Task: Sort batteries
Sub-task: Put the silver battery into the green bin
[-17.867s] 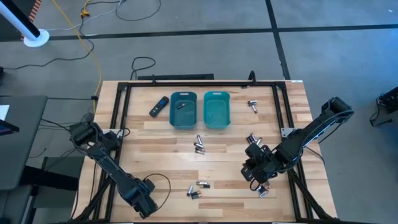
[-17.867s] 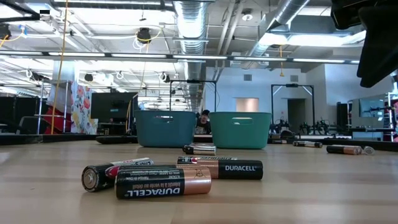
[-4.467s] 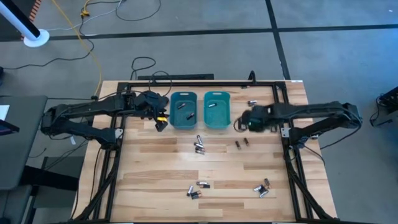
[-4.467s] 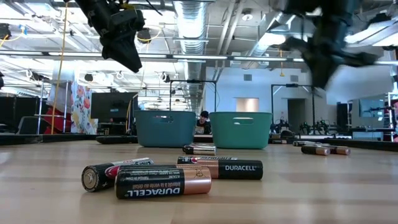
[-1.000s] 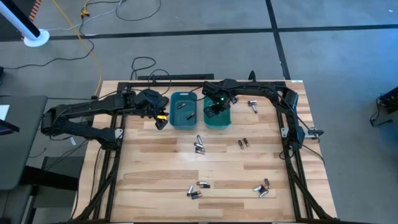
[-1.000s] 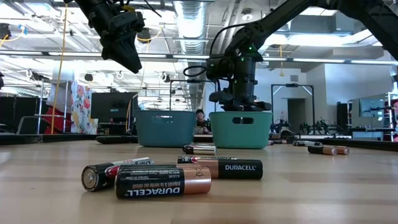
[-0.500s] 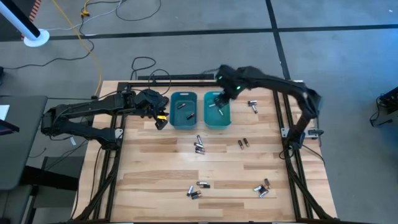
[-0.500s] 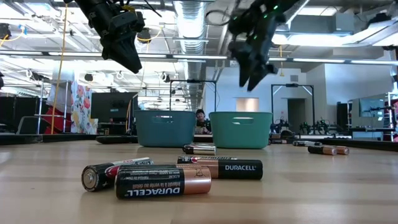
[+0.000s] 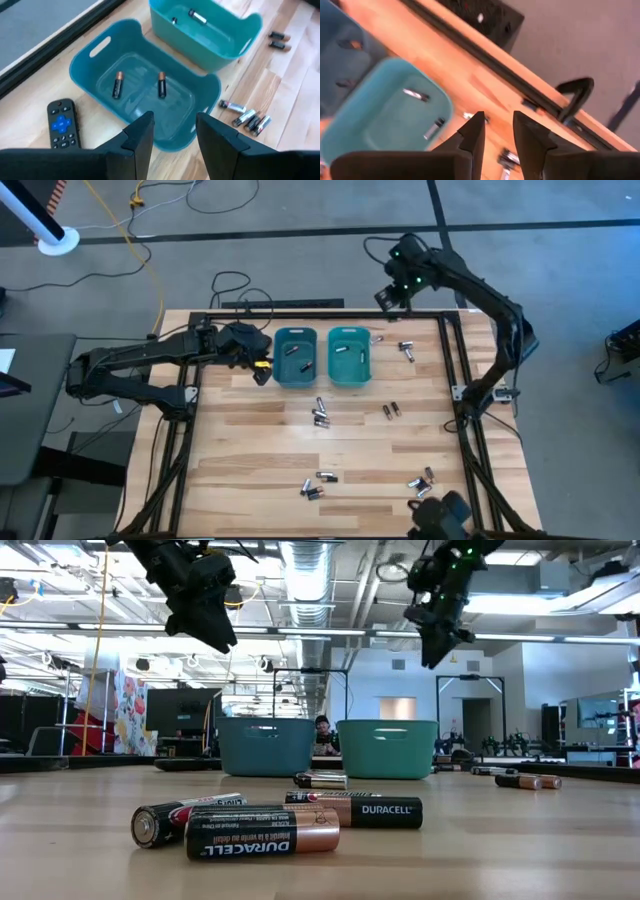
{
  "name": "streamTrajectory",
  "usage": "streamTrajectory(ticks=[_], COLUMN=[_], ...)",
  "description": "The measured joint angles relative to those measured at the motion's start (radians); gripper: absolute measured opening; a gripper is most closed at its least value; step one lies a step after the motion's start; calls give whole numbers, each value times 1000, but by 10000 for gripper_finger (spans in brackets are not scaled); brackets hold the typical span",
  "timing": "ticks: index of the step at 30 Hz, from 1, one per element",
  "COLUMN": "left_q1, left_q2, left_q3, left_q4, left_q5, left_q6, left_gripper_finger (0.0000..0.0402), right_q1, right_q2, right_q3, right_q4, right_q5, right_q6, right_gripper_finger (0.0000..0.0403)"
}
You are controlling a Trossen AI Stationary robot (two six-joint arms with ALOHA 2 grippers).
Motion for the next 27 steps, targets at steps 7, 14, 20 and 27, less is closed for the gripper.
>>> streamTrajectory(ticks=[7,14,20,27], left_q1=[0,0,0,0], left_q2=[0,0,0,0], left_q3=[0,0,0,0], left_q4=[21,19,19,19], left_q5=[-42,-52,-52,-67], left_q6=[-40,-94,-100,-100], left_gripper_finger=[141,141,141,141], right_q1=[-46,-35,-27,-8], right_q2=[141,257,279,281], right_q3=[34,34,34,34], right_q4=[-85,-138,-143,-132], right_q5=[-2,-3,-4,-3], right_q6=[-73,-170,-370,-749], right_gripper_finger=[113,113,113,113])
